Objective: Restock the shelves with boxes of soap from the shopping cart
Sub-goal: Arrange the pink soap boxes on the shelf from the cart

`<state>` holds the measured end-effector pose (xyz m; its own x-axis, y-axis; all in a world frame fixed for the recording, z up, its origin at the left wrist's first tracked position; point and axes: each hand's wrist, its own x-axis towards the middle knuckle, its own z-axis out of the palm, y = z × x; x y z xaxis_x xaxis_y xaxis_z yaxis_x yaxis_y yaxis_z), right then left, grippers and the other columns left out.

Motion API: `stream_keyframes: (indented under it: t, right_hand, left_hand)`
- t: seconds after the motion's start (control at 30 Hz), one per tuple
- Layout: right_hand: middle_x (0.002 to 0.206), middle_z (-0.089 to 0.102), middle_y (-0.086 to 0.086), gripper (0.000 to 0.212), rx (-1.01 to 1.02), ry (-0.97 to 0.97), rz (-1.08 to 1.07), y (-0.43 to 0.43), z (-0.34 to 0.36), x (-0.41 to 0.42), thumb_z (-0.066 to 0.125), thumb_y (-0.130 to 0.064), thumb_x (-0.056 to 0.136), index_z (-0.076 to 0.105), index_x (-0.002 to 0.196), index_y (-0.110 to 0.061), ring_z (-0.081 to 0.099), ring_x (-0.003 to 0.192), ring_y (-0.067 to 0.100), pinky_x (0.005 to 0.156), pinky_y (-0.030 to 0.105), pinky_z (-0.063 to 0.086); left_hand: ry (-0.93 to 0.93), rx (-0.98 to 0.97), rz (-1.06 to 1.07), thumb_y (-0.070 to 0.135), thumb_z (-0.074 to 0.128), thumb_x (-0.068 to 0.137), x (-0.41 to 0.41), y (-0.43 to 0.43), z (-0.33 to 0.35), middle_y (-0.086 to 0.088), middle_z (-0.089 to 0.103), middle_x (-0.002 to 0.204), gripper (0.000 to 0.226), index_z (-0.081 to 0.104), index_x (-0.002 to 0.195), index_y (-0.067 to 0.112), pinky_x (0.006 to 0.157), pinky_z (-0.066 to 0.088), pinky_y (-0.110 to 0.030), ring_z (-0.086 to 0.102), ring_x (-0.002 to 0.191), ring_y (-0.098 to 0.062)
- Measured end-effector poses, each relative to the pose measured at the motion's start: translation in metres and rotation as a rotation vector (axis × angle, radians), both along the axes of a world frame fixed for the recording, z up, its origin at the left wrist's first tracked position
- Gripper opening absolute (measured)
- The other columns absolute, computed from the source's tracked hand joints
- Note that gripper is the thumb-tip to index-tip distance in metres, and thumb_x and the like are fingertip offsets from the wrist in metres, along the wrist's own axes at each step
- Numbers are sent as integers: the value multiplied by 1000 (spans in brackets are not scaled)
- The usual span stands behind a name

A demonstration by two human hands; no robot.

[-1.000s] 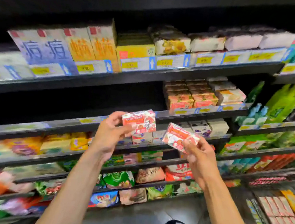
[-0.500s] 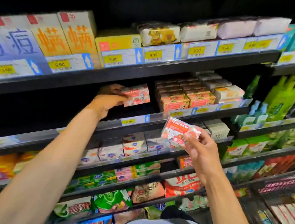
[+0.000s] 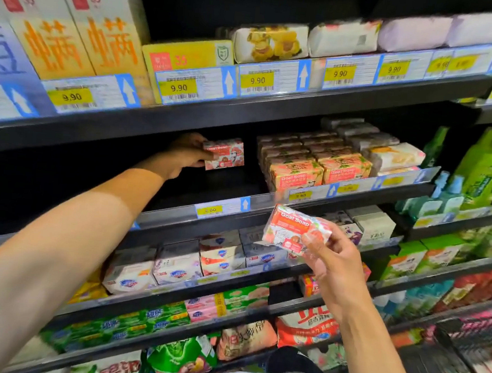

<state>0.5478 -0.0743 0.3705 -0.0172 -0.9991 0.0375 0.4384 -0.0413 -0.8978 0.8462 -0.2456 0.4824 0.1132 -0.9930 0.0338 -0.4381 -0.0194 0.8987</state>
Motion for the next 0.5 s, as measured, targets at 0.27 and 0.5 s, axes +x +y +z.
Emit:
stream_keyframes:
  t: [0.27,0.5]
  right_hand:
    - [115,74,16,49,-30,19,33,-5,-2,3,87,-22,77,67,121,-10,69,113,36,99,51,55]
    - [107,78,6,38,-61,70,37,-4,15,14,77,-14,80,69,117,-14,73,107,26,83,28,58]
  left_hand:
    - [-120,-76,23,4,77,85,4,-21,-12,-12,67,107,26,59,99,17,86,58,-36,66,94,-24]
    - [-350,-78,-68,17,71,93,-10,31,21,1,53,138,60,46,147,21,97,37,-17,51,129,-17]
